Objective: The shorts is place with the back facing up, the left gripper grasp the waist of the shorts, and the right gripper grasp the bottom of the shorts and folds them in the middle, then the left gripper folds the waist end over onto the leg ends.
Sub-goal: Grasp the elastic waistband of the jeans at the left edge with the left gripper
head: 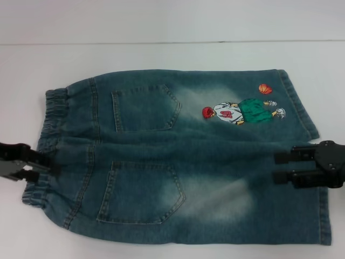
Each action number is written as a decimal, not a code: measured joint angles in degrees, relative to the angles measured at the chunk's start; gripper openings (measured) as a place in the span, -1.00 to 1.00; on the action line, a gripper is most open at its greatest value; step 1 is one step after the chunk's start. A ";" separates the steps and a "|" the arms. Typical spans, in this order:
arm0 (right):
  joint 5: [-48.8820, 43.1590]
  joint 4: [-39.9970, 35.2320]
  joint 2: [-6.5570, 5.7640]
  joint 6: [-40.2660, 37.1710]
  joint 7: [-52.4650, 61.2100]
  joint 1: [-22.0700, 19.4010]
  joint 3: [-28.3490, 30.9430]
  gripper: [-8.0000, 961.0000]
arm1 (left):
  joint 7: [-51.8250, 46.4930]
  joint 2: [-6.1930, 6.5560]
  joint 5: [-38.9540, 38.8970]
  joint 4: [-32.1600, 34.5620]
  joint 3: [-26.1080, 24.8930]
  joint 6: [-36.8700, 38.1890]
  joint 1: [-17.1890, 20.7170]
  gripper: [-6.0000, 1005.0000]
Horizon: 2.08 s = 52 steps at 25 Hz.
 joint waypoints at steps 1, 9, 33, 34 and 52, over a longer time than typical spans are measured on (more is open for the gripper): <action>-0.02 0.04 0.00 0.09 0.00 0.15 -0.08 0.53 | -0.21 -0.03 0.70 -0.05 -0.05 -0.55 0.07 0.33; -0.12 0.18 0.10 1.10 0.00 0.79 -0.76 0.53 | -0.74 -0.14 4.43 -0.26 -0.13 -2.11 0.63 0.30; -0.12 0.19 0.21 2.25 0.04 1.45 -1.38 0.53 | -1.01 -0.76 7.25 -3.30 1.06 -6.78 0.22 0.20; -0.12 0.19 0.23 2.25 0.04 1.50 -1.40 0.53 | -1.01 -0.81 7.25 -3.43 1.13 -6.84 0.15 0.20; -0.12 0.25 0.34 2.18 -0.01 1.14 -1.56 0.53 | -0.99 -0.46 8.56 -1.69 0.91 -6.01 0.32 0.13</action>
